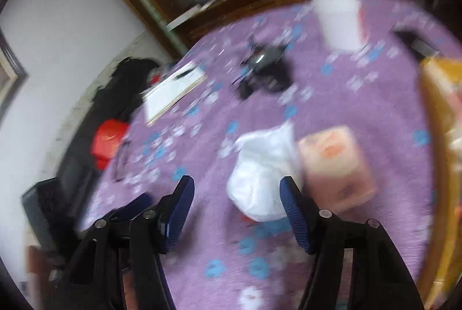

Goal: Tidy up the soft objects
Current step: 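Move both grippers back toward the sock, white cloth and pink pack, then grasp the blue sock with red bag with left while right grasps the white cloth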

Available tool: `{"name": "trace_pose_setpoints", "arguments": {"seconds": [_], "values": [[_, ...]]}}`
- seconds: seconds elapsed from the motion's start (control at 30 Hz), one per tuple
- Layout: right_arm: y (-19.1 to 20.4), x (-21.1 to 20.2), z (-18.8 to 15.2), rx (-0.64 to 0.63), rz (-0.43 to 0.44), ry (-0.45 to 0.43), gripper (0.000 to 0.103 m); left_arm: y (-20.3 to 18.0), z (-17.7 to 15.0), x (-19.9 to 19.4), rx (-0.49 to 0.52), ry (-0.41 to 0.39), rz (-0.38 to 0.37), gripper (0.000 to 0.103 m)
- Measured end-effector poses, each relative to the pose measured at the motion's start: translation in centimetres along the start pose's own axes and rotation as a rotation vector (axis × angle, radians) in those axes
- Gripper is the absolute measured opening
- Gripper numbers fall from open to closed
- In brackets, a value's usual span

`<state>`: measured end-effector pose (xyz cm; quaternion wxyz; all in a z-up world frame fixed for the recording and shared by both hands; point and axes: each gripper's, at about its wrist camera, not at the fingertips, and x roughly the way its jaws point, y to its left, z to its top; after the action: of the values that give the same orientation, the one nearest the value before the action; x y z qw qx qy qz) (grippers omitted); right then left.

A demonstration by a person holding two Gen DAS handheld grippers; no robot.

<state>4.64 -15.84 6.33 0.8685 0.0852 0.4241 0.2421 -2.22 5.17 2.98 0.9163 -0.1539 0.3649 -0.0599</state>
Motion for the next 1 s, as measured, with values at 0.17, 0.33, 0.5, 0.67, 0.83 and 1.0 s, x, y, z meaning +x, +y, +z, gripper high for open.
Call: {"name": "trace_pose_setpoints", "arguments": {"seconds": [0.17, 0.33, 0.5, 0.67, 0.83, 1.0], "values": [[-1.2, -0.4, 0.2, -0.012, -0.115, -0.017, 0.065, 0.0, 0.1, 0.3, -0.009, 0.009, -0.006, 0.063], [0.9, 1.0, -0.1, -0.089, -0.085, 0.018, 0.058, 0.0, 0.1, 0.4, -0.006, 0.009, -0.010, 0.063], [1.6, 3.6, -0.2, -0.129, -0.195, 0.071, 0.013, -0.1, 0.0, 0.4, -0.002, 0.013, -0.024, 0.063], [1.3, -1.3, 0.4, -0.093, -0.040, -0.113, 0.013, -0.6, -0.1, 0.3, 0.021, 0.013, -0.029, 0.063], [0.1, -4.6, 0.1, -0.065, -0.028, -0.264, 0.013, -1.3, -0.1, 0.5, 0.032, 0.049, -0.049, 0.063], [-3.1, -5.5, -0.5, 0.016, -0.110, -0.336, 0.013, -2.9, 1.1, 1.2, -0.003, 0.154, -0.154, 0.062]]}}
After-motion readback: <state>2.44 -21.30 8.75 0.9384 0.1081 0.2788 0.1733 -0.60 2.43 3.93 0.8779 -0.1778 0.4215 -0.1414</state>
